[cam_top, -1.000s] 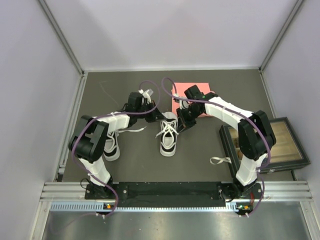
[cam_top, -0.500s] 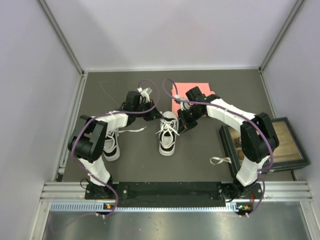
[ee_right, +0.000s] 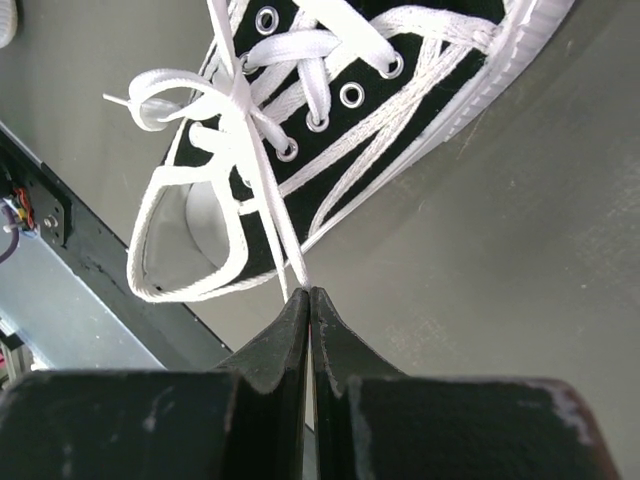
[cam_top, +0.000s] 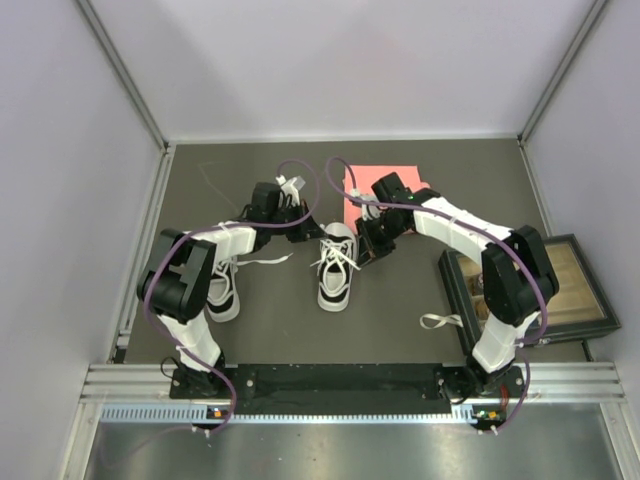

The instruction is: Tie the shoes

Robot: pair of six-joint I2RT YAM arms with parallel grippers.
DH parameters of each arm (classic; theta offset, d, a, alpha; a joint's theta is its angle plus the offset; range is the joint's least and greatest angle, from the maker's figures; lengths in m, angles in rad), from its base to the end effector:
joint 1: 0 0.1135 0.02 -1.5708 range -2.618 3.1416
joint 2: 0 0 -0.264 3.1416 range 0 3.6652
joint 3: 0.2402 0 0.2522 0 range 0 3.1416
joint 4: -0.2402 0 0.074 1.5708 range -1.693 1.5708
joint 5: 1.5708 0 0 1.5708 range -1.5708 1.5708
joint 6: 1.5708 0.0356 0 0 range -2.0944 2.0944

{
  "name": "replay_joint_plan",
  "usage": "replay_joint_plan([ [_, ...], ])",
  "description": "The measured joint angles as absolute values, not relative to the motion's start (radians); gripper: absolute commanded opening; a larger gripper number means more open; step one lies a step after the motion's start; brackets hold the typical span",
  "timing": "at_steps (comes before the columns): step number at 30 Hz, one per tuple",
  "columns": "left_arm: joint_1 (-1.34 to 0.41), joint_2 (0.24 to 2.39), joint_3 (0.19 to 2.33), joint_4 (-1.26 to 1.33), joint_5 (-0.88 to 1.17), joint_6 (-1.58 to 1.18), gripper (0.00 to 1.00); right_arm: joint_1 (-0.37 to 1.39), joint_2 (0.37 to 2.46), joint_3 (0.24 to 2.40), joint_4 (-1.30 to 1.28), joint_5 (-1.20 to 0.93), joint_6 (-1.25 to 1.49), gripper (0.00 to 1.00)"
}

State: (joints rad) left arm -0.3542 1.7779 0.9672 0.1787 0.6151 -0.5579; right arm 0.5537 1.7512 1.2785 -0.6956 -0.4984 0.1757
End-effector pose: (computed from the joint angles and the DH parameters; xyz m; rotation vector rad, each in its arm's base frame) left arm 0.3396 -0.1475 0.1748 0.1344 2.3185 -1.1660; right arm 0.2922 0.2006 0.2182 -0.6725 2.7379 0.8742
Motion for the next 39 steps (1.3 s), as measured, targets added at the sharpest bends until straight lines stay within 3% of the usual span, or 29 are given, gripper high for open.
replay_joint_plan([
  [6,-0.354,1.771,0.964,0.176,0.624,-0.522,0.0,0.554,1.762,1.336,-0.727,-0.476,0.175,0.0],
  [7,-0.354,1.764,0.958,0.176,0.624,-0.52,0.02,0.554,1.766,1.345,-0.733,-0.472,0.175,0.0],
  [8,-0.354,1.757,0.953,0.175,0.624,-0.518,0.15,0.554,1.769,1.353,-0.74,-0.471,0.175,0.0],
  [11,-0.355,1.725,0.933,0.173,0.624,-0.507,0.4,0.554,1.785,1.375,-0.759,-0.457,0.175,0.19],
  [12,-0.355,1.714,0.926,0.173,0.624,-0.503,0.46,0.554,1.791,1.382,-0.765,-0.449,0.176,0.33],
  [15,-0.352,1.678,0.914,0.168,0.619,-0.489,0.54,0.554,1.805,1.398,-0.779,-0.433,0.183,0.5],
  [21,-0.3,1.598,0.912,0.131,0.624,-0.435,0.57,0.539,1.81,1.424,-0.792,-0.416,0.199,0.63],
  [24,-0.265,1.56,0.912,0.085,0.625,-0.375,0.52,0.513,1.81,1.429,-0.793,-0.412,0.211,0.64],
  [30,-0.253,1.509,0.897,-0.067,0.672,-0.126,0.48,0.465,1.805,1.429,-0.793,-0.412,0.23,0.78],
  [39,-0.418,1.508,0.806,-0.242,0.654,0.141,0.44,0.446,1.734,1.385,-0.781,-0.417,0.267,0.99],
])
